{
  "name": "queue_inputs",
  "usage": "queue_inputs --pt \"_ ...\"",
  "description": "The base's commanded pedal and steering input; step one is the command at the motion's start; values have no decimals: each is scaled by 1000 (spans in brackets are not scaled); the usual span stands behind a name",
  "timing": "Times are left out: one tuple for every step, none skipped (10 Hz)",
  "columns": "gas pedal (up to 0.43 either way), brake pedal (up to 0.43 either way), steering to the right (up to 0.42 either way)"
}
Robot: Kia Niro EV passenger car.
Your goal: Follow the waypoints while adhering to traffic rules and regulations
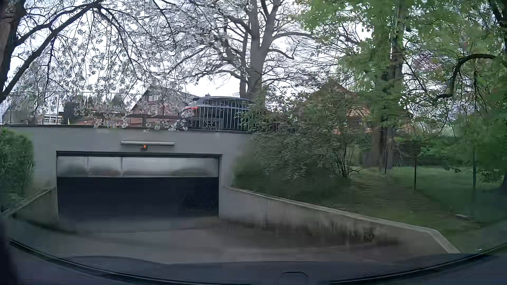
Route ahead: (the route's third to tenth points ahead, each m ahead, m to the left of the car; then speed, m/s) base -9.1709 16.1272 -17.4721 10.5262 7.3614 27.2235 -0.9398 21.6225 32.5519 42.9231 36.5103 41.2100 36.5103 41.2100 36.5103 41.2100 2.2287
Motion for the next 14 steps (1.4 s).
queue_inputs --pt "0 0 -240" --pt "0 0 -256" --pt "0 0 -274" --pt "0 0 -287" --pt "0 0 -298" --pt "0 6 -303" --pt "0 0 -303" --pt "0 18 -304" --pt "0 24 -303" --pt "0 24 -303" --pt "0 24 -303" --pt "0 43 -303" --pt "0 98 -302" --pt "0 122 -302"
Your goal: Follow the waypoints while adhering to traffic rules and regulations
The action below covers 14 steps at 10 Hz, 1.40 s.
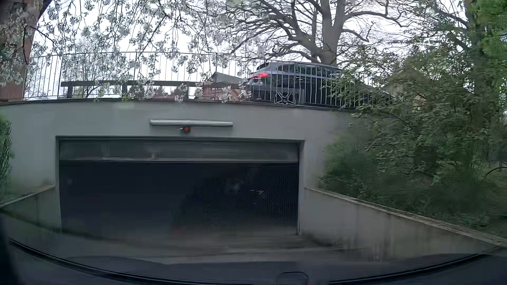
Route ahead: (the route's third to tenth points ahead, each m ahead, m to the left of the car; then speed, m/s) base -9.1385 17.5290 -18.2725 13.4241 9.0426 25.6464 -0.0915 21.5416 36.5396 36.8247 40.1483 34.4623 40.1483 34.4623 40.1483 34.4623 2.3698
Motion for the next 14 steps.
queue_inputs --pt "0 146 -302" --pt "0 171 -302" --pt "0 201 -299" --pt "0 226 -294" --pt "0 232 -287" --pt "0 244 -276" --pt "0 238 -268" --pt "0 220 -266" --pt "0 213 -260" --pt "0 238 -254" --pt "0 244 -251" --pt "0 250 -245" --pt "0 250 -235" --pt "0 232 -222"
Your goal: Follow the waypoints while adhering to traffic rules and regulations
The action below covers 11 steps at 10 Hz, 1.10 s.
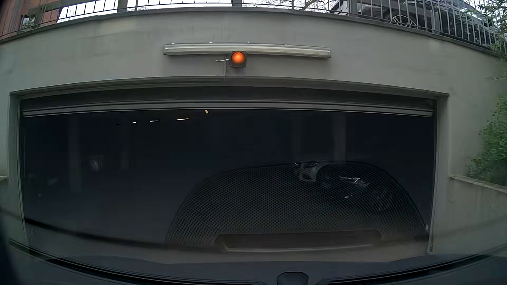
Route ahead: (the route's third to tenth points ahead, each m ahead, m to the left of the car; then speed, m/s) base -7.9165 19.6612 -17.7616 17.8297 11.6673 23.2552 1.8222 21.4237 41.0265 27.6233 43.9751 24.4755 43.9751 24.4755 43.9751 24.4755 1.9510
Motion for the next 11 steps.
queue_inputs --pt "0 195 -210" --pt "0 134 -198" --pt "0 85 -175" --pt "0 91 -158" --pt "0 104 -151" --pt "0 122 -148" --pt "0 122 -146" --pt "0 85 -145" --pt "0 6 -138" --pt "0 6 -129" --pt "0 6 -127"
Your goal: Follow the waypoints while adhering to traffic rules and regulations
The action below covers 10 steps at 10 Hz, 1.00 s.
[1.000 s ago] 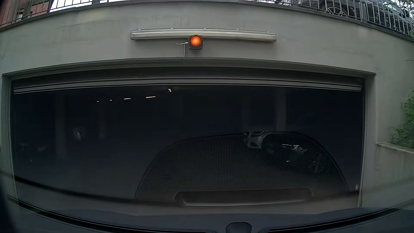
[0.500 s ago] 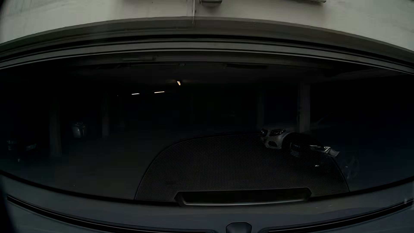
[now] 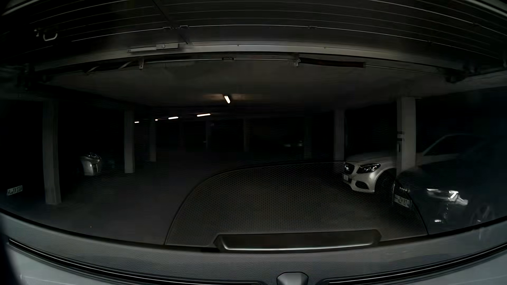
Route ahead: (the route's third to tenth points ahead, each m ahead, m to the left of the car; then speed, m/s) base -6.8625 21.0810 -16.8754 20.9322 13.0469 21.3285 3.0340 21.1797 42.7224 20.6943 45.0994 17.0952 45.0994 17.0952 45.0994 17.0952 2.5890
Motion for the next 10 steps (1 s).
queue_inputs --pt "0 6 -126" --pt "0 6 -126" --pt "0 6 -127" --pt "0 6 -126" --pt "8 0 -121" --pt "8 6 -110" --pt "8 6 -93" --pt "8 6 -75" --pt "20 6 -61" --pt "28 0 -49"
